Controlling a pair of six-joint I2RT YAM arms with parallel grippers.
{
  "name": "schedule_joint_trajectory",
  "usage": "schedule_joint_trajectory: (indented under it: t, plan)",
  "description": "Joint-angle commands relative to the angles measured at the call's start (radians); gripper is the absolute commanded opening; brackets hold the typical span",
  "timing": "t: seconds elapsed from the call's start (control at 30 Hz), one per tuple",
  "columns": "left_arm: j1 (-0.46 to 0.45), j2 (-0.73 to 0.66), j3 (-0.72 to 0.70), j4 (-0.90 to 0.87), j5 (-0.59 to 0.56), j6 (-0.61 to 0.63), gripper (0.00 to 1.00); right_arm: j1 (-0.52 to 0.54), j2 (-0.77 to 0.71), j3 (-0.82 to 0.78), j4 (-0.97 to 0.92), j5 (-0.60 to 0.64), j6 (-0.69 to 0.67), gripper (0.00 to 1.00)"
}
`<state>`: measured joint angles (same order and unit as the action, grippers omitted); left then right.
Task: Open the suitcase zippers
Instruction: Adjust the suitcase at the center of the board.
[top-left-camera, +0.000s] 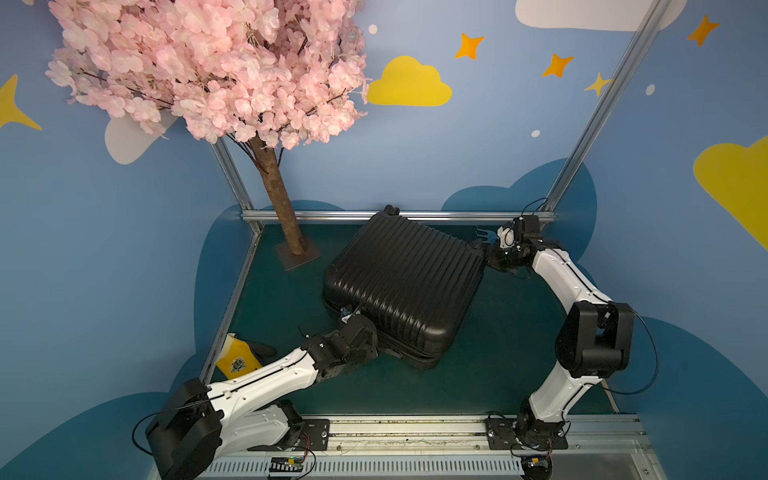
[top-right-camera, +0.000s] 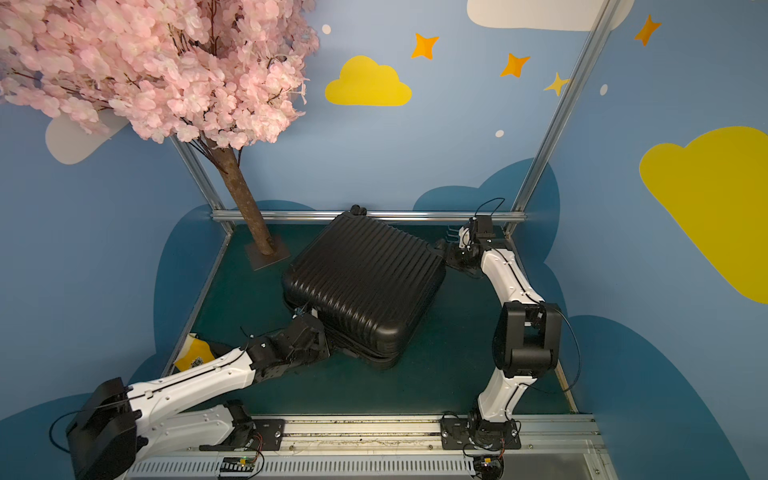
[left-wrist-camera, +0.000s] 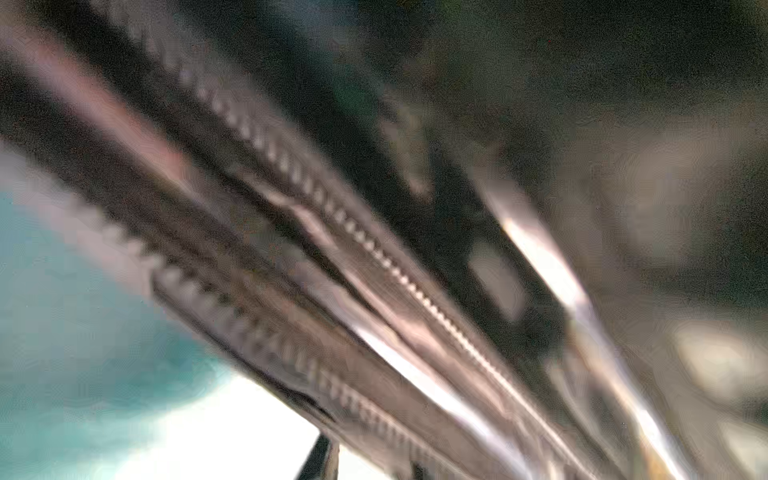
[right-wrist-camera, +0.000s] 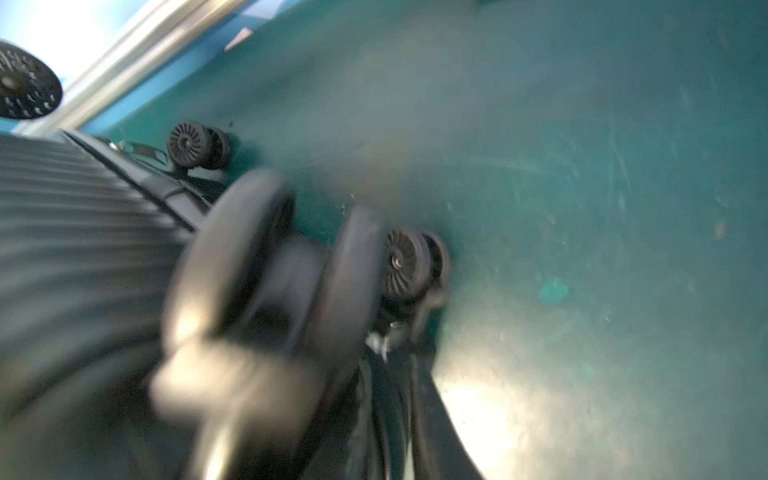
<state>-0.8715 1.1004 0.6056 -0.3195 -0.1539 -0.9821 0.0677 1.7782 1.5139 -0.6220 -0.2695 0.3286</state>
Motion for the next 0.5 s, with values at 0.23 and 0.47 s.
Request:
schedule_joint_trajectory:
  t: [0.23,0.47]
  plan:
    - [-0.017,-0.13,0.379,-0.276,-0.122,0.48,1.0,0.02,-0.162,0.006,-0.144,0.165,0.015,0.39]
    - [0.357,0.023,0.565,-0.345,-0.119,0.498,1.0,0.025,-0.458,-0.264,-0.101,-0.011,0.138,0.46]
